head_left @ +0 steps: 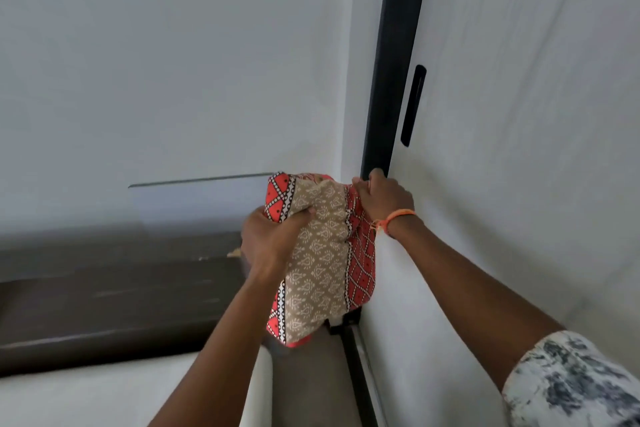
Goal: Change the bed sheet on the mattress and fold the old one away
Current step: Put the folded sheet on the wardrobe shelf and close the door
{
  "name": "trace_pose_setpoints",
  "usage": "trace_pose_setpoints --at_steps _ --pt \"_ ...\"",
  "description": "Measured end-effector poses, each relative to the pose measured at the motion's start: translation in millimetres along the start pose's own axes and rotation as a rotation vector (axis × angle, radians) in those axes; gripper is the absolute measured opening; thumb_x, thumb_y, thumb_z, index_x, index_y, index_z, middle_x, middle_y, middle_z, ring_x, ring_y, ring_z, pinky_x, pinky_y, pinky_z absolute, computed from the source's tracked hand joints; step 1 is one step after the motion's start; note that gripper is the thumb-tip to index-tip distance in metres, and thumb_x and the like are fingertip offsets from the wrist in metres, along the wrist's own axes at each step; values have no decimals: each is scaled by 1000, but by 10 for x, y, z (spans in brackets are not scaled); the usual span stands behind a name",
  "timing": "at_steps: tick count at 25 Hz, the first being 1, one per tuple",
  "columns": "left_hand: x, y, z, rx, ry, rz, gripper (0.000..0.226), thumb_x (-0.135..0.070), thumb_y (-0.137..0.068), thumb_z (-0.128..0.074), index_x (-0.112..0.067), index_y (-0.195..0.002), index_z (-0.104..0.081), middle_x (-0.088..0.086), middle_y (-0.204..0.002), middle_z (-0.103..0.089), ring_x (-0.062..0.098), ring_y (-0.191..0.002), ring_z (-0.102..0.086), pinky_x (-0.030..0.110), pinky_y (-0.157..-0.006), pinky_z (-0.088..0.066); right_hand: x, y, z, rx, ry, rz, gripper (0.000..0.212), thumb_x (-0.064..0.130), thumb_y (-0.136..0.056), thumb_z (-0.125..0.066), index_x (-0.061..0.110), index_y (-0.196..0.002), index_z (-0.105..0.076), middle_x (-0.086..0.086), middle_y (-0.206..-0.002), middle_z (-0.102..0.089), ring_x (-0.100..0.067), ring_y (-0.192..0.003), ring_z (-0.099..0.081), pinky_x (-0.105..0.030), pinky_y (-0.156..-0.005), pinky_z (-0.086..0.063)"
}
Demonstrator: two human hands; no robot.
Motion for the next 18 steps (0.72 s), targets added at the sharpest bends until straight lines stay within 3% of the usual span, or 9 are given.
trace_pose_setpoints --at_steps 4,6,8,11,15,18 --pt "-286 -668 -584 37 -111 -49 42 -54 -56 -86 -25 -82 -71 -10 -76 -72 15 -72 -69 40 -76 -59 -190 -1070 110 -31 786 201 39 32 -96 -48 11 -129 -54 -15 -130 -57 -38 -129 -44 -58 -113 -21" --pt "-338 -923 -801 55 -126 -52 45 -54 -56 -86 -25 -87 -71 -9 -80 -72 15 -74 -69 40 -78 -58 -322 -1385 122 -31 1043 253 43 29 -95 -50 10 -133 -53 -18 -139 -48 -43 -137 -32 -61 -115 -12" --pt "-374 -1143 -1017 84 -144 -53 42 -52 -59 -86 -26 -87 -70 -10 -80 -71 15 -76 -68 36 -78 -56 -431 -1578 84 -9 1229 313 39 28 -96 -48 12 -130 -58 -20 -139 -47 -44 -134 -34 -62 -113 -15" --pt "-458 -1425 -1292 169 -144 -77 37 -52 -61 -86 -27 -80 -67 -12 -77 -69 14 -75 -67 31 -71 -53 -457 -1720 2 -26 1323 414 31 24 -96 -48 12 -117 -67 -17 -128 -52 -39 -122 -46 -57 -110 -27" --pt "-561 -1690 -1452 259 -195 -116 41 -53 -59 -87 -27 -83 -67 -7 -81 -69 18 -77 -65 33 -74 -51 -541 -1643 -4 -113 1254 422 23 18 -88 -50 14 -92 -72 -8 -91 -68 -30 -92 -61 -47 -100 -43" --pt "-602 -1758 -1472 323 -214 -156 40 -51 -64 -86 -25 -87 -66 -6 -81 -66 16 -73 -60 28 -63 -40 -492 -1631 30 -54 1299 302 26 21 -93 -44 15 -106 -65 -5 -101 -66 -29 -102 -59 -42 -95 -40"
Point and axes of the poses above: each hand's wrist, its own y-axis away from the middle knuckle, its own z-axis out of the back of the hand, x = y × z, the point moved 5 cm from there along -y, towards the middle knuckle
